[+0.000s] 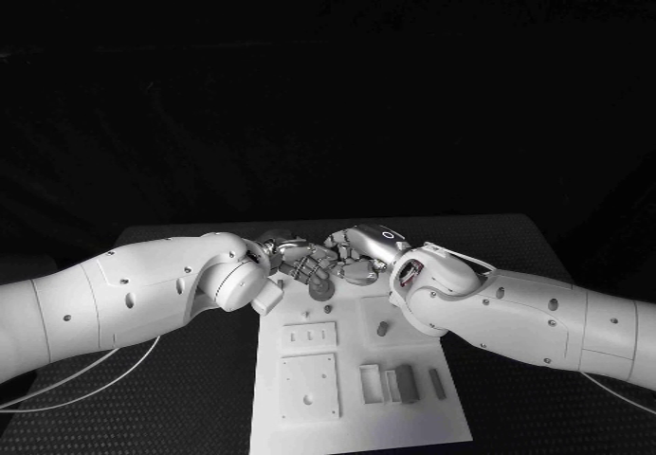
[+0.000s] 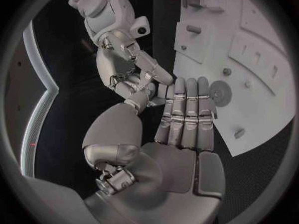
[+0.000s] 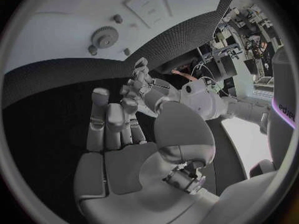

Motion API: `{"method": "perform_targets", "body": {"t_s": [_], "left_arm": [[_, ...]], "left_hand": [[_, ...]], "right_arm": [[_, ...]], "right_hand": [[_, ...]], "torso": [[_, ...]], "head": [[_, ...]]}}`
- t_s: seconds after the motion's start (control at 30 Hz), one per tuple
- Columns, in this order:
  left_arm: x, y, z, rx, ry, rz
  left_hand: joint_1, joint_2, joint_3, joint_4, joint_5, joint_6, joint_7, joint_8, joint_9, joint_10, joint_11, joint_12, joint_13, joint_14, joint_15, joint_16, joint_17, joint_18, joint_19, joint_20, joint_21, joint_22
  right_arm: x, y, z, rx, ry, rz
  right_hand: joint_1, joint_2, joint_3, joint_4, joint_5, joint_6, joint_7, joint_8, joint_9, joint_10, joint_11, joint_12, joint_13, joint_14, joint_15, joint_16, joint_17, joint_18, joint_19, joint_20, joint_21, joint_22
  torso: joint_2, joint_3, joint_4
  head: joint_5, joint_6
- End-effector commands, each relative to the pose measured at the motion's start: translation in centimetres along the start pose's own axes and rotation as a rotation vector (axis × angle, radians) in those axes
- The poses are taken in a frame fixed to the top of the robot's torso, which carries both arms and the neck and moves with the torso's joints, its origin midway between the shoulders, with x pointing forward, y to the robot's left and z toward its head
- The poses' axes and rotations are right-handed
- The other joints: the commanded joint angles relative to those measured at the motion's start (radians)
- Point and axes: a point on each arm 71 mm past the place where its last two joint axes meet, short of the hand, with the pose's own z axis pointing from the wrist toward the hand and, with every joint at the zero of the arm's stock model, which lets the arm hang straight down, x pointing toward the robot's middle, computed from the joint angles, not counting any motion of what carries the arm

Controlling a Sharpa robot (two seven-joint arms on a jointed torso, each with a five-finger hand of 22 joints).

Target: Assemble the parts on the task board

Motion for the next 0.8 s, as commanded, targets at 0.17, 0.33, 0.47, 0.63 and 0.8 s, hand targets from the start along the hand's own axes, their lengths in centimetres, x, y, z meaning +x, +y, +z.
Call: {"method": "perform_targets", "body": {"t_s": [0.17, 0.33, 0.47, 0.63, 0.8], "left_arm": [[0.2, -0.3, 0.0, 0.006, 0.012, -0.007], [0.2, -0.2, 0.0, 0.005, 0.012, 0.002], [-0.1, -0.2, -0.1, 0.007, -0.004, 0.004], [-0.3, -0.1, -0.1, 0.007, -0.02, 0.011], [-0.4, -0.1, -0.2, 0.009, -0.018, 0.024]], "left_hand": [[0.05, 0.048, 0.048, -0.033, 0.004, 0.007, -0.004, -0.006, 0.0, 0.0, -0.003, -0.006, 0.01, 0.004, -0.002, -0.011, 0.011, -0.012, -0.001, -0.001, -0.008, 0.007], [0.08, 0.058, 0.085, -0.059, 0.004, 0.017, -0.01, -0.002, 0.003, 0.008, -0.006, -0.004, 0.018, 0.015, -0.005, -0.013, 0.02, -0.017, 0.001, -0.003, -0.009, 0.011], [0.078, 0.062, 0.092, -0.06, 0.004, 0.028, -0.015, 0.004, 0.007, 0.018, -0.011, 0.0, 0.024, 0.023, -0.008, -0.012, 0.026, -0.018, 0.006, -0.006, -0.008, 0.015], [0.067, 0.075, 0.096, -0.059, 0.003, 0.042, -0.02, 0.013, 0.014, 0.032, -0.018, 0.006, 0.034, 0.036, -0.015, -0.009, 0.039, -0.021, 0.006, -0.01, -0.009, 0.02], [0.062, 0.081, 0.098, -0.065, 0.003, 0.051, -0.025, 0.02, 0.024, 0.043, -0.024, 0.013, 0.046, 0.044, -0.021, -0.005, 0.052, -0.023, 0.013, -0.017, -0.006, 0.027]], "right_arm": [[0.3, 0.3, 0.0, -0.016, 0.022, -0.011], [0.3, 0.2, 0.0, -0.012, 0.026, -0.013], [0.3, 0.1, 0.0, -0.01, 0.031, -0.014], [0.3, -0.2, 0.0, 0.003, 0.037, -0.009], [0.3, -0.9, 0.1, 0.025, 0.035, 0.02]], "right_hand": [[0.012, 0.002, -0.001, -0.007, 0.004, 0.213, -0.005, 0.004, -0.001, -0.014, -0.011, 0.002, -0.001, 0.0, -0.004, 0.004, 0.0, 0.011, 0.001, -0.007, 0.006, 0.018], [0.012, 0.002, -0.001, -0.007, 0.004, 0.213, -0.005, 0.004, 0.0, -0.014, -0.011, 0.002, -0.001, 0.0, -0.004, 0.004, 0.0, 0.011, 0.001, -0.008, 0.006, 0.018], [0.012, 0.001, -0.001, -0.007, 0.004, 0.213, -0.005, 0.004, 0.0, -0.014, -0.011, 0.002, -0.001, 0.001, -0.004, 0.004, 0.0, 0.011, 0.001, -0.008, 0.006, 0.018], [0.01, -0.006, -0.003, -0.006, 0.004, 0.21, -0.004, 0.002, 0.0, -0.014, -0.011, 0.001, -0.002, 0.0, -0.004, 0.003, -0.001, 0.011, 0.0, -0.008, 0.006, 0.017], [-0.048, -0.114, -0.028, 0.023, 0.005, 0.148, 0.015, -0.039, -0.017, -0.035, 0.008, -0.017, -0.009, -0.011, 0.011, -0.006, -0.003, 0.011, -0.008, 0.0, -0.003, 0.014]], "torso": [[0.0, 0.0001, 0.0], [0.0, -0.0003, 0.0], [0.0, 0.0, 0.0001], [0.0, -0.0004, -0.0001], [0.0, -0.0005, -0.0005]], "head": [[0.0, -0.001], [-0.003, -0.003], [-0.003, -0.004], [-0.003, -0.004], [-0.003, -0.004]]}}
